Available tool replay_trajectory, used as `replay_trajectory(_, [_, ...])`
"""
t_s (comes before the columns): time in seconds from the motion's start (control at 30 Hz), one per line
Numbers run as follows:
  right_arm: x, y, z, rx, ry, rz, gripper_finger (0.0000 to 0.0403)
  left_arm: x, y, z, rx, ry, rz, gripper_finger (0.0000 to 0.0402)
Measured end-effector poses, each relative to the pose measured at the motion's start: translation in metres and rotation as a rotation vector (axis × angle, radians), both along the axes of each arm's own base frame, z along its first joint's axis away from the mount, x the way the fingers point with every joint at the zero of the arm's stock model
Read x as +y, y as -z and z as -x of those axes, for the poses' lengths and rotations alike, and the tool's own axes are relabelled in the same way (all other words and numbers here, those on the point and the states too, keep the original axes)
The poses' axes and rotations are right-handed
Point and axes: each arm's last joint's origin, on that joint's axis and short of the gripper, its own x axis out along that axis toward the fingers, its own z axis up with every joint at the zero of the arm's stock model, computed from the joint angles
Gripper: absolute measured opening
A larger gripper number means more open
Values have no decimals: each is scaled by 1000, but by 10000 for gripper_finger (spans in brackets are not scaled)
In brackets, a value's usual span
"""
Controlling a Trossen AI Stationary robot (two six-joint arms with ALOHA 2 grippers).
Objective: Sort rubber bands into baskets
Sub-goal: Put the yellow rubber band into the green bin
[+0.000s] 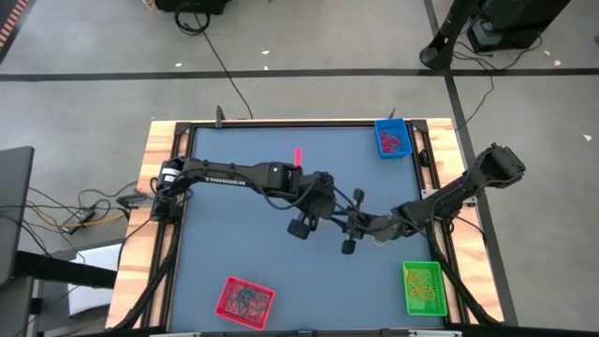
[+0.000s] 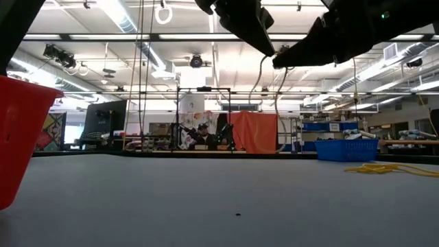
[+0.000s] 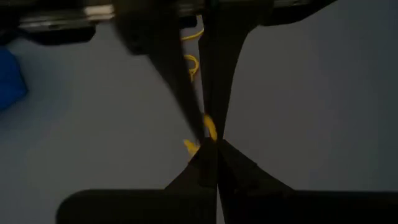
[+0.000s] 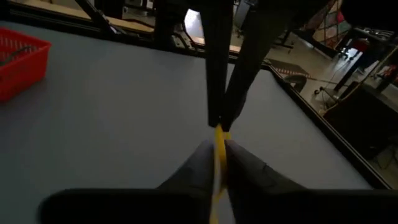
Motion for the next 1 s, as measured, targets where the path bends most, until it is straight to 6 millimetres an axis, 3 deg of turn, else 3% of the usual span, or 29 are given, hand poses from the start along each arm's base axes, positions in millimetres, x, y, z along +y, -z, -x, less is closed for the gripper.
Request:
replay_trajectory(0.07, [3,0,1,7,-19,2,16,1,0,0,4,-20,-7,3])
replay_trajectory(0.2, [8,1,3,4,-43,-20,11,8,0,1,15,-69,14,10])
replay_trajectory(0.37, [15,-4,14,29,-69,-33,7,27,1,1,32,-114,32,53])
replay_trajectory(0.47, [19,-17,26,4,-96,-102,7,40,1,2,36,-129,50,80])
replay_trajectory(0.67, [24,-46,62,30,-330,-384,7,54,10,0,19,-23,141,106])
replay_trajectory(1.0, [21,-62,122,352,-484,-994,10,49,38,-12,-126,64,135,108])
